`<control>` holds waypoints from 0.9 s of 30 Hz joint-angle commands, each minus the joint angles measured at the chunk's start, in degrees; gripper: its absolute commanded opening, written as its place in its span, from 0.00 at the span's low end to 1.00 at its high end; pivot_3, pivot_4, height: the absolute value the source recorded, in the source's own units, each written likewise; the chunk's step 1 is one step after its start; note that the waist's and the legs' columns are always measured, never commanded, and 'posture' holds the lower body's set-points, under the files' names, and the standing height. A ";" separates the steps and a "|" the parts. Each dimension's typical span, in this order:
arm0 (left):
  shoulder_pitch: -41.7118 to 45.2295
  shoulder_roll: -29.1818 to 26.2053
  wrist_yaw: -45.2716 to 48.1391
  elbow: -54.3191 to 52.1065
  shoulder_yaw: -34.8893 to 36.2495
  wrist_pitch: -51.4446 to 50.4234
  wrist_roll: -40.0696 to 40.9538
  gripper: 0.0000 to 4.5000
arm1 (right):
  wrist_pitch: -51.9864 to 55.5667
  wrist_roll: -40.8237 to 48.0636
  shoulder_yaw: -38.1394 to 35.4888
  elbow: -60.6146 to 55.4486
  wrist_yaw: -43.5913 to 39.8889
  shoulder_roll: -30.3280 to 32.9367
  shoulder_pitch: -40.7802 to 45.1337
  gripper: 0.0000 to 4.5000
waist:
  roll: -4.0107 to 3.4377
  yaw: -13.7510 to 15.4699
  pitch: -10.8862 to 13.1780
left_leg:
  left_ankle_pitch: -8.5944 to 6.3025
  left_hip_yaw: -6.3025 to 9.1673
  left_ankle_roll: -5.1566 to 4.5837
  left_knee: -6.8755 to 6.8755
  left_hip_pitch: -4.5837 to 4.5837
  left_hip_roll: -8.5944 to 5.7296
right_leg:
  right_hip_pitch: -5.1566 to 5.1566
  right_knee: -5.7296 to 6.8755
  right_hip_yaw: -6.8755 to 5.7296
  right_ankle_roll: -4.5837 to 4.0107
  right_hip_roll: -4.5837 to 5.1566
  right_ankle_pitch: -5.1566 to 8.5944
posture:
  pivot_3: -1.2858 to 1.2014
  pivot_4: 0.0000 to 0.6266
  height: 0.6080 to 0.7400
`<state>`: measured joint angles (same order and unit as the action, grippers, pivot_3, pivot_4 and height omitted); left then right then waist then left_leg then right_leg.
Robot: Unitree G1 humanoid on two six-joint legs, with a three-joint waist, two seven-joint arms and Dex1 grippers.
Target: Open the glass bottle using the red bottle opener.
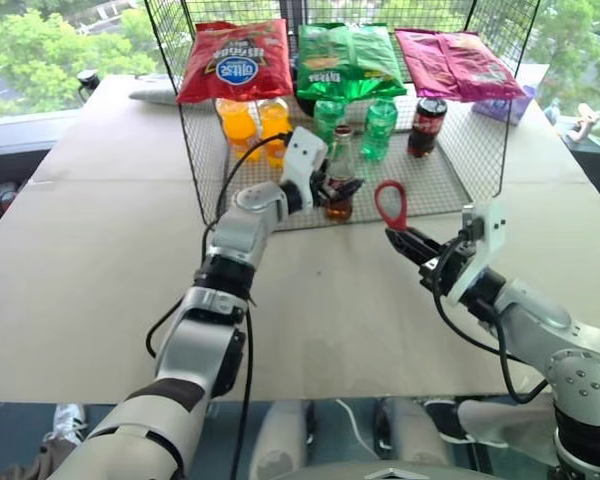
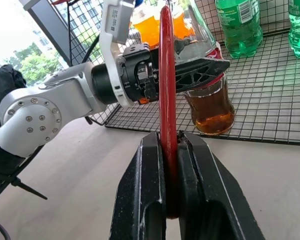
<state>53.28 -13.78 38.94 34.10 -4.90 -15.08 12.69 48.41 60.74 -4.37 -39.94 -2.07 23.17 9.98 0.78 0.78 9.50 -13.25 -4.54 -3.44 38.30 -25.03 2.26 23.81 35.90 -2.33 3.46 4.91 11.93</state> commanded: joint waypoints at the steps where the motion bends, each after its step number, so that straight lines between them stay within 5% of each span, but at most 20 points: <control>1: 1.61 0.09 1.99 -0.37 1.54 2.32 0.52 0.58 | -1.06 1.38 -2.02 -2.39 0.18 0.63 -0.36 0.00 | 0.00 -0.04 0.00 | 0.00 0.00 0.00 0.00 0.00 0.00 | 0.00 0.00 0.00 0.00 0.00 0.00 | 0.52 0.24 1.00; 16: -18.59 -13.84 19.83 -40.98 4.05 -15.17 17.37 0.58 | -2.12 1.46 -5.50 -0.99 -1.53 3.02 -1.94 0.00 | -0.02 -0.57 0.03 | 0.00 0.05 0.01 0.00 -0.09 0.09 | 0.09 0.01 -0.01 -0.04 0.03 0.03 | 0.52 0.24 1.00; 27: -27.35 -14.09 19.41 -42.14 1.03 -8.30 12.74 0.58 | -3.02 1.40 -4.42 -0.76 -1.57 1.75 -2.56 0.00 | -0.03 0.03 0.03 | 0.01 0.05 0.01 0.06 -0.04 0.04 | 0.06 0.06 -0.01 -0.23 0.03 0.12 | 0.52 0.24 1.00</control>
<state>25.37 -28.20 57.98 -6.93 -4.67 -26.45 25.20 46.72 61.47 -8.30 -39.46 -3.38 25.15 6.97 0.75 0.81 9.53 -13.24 -4.50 -3.44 38.36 -25.07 2.30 23.86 35.96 -2.34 3.23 4.94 12.05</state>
